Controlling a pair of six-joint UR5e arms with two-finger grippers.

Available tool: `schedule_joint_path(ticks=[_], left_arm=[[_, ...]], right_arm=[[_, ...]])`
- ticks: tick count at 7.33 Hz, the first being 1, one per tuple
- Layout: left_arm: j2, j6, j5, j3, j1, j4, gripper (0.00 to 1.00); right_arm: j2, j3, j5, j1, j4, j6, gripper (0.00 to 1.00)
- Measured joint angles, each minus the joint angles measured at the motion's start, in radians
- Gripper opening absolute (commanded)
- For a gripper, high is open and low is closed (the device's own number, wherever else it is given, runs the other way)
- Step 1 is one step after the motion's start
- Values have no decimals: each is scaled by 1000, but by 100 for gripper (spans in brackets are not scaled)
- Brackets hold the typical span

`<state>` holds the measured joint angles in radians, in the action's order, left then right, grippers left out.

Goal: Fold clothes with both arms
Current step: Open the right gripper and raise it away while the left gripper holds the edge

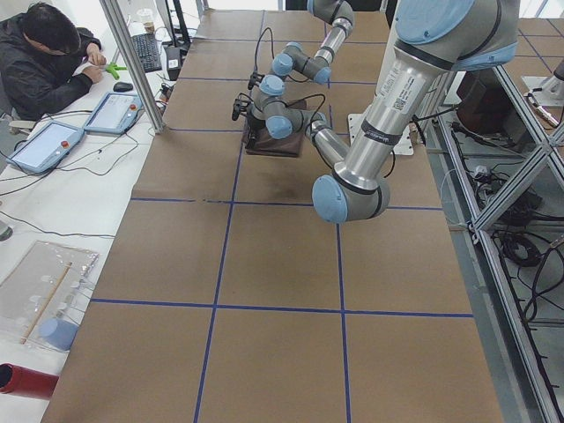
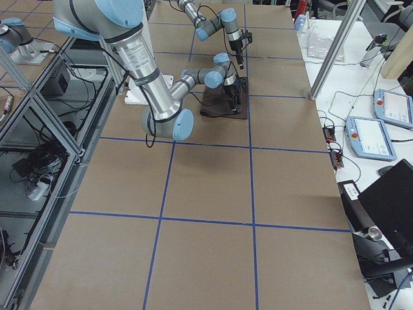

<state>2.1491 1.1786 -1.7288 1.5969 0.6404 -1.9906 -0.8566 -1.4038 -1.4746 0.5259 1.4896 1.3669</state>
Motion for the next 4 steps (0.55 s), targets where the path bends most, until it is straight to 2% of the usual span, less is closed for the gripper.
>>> schedule_joint_path(ticks=[1, 2, 4], left_arm=[[0, 1, 0, 0, 0, 0, 100], [-1, 3, 0, -2, -2, 0, 100], [10, 8, 1, -19, -9, 4, 100]], right_arm=[[3, 35, -6, 55, -1, -14, 100], [9, 51, -51, 120, -2, -32, 100], [22, 10, -229, 232, -4, -106, 100]])
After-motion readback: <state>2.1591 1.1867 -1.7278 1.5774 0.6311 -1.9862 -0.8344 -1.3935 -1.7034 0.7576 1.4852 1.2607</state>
